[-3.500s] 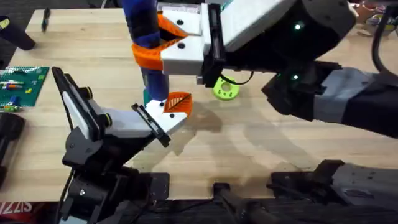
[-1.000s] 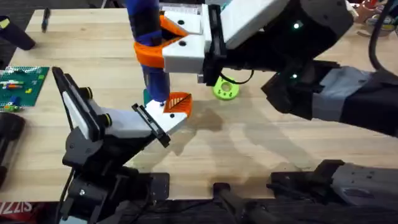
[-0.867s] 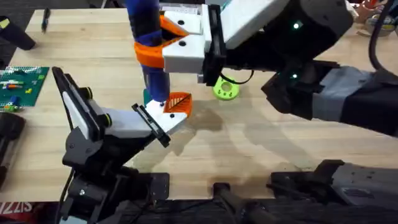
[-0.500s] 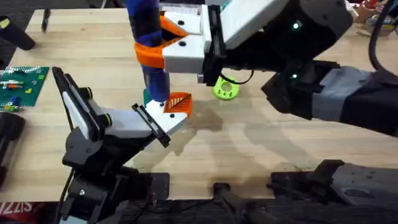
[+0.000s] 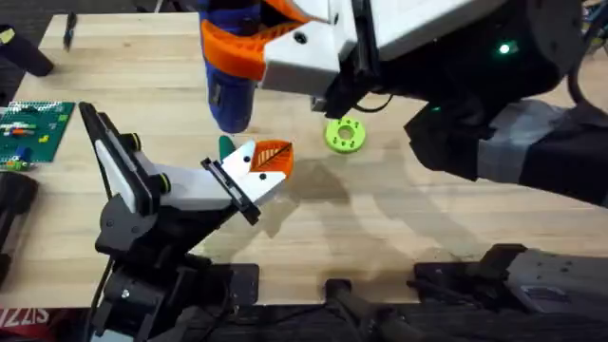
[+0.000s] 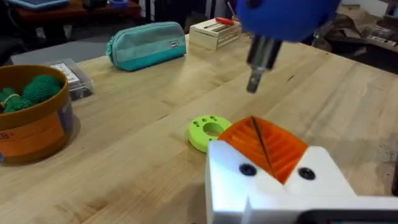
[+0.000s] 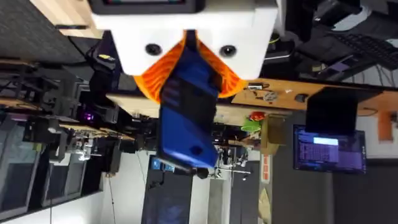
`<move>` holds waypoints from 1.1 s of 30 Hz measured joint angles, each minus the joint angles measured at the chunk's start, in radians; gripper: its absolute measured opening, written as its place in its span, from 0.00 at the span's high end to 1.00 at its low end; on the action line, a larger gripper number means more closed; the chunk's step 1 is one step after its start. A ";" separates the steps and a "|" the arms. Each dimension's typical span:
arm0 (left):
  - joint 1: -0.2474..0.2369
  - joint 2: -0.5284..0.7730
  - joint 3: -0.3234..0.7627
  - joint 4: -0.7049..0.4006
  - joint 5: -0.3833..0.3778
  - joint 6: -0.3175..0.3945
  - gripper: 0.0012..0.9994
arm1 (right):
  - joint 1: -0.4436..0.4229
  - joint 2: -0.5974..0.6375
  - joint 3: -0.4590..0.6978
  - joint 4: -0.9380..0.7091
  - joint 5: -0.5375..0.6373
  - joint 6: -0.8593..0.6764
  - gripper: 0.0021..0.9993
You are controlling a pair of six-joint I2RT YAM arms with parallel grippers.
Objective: Pick up the gripper from the table and insert it into the empty holder that is missing its gripper. Then pick up a screw, insert it into the mounting hole, and use the screwdriver to tighten it. Finally, clean up the table by picking up the vegetable and placing it into the bucket.
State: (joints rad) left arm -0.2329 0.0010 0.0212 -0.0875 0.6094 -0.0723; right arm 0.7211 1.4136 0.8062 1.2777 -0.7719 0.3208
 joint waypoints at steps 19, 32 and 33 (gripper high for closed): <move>0.000 0.000 0.000 0.000 0.000 0.000 0.98 | -0.183 0.000 0.000 -0.170 -0.001 0.020 0.94; 0.000 0.000 0.000 0.000 0.000 0.000 0.98 | -0.515 0.000 -0.001 -0.587 0.022 0.020 0.94; 0.000 0.000 0.000 0.000 0.000 0.000 0.98 | -0.529 0.001 -0.001 -0.606 0.024 0.020 0.94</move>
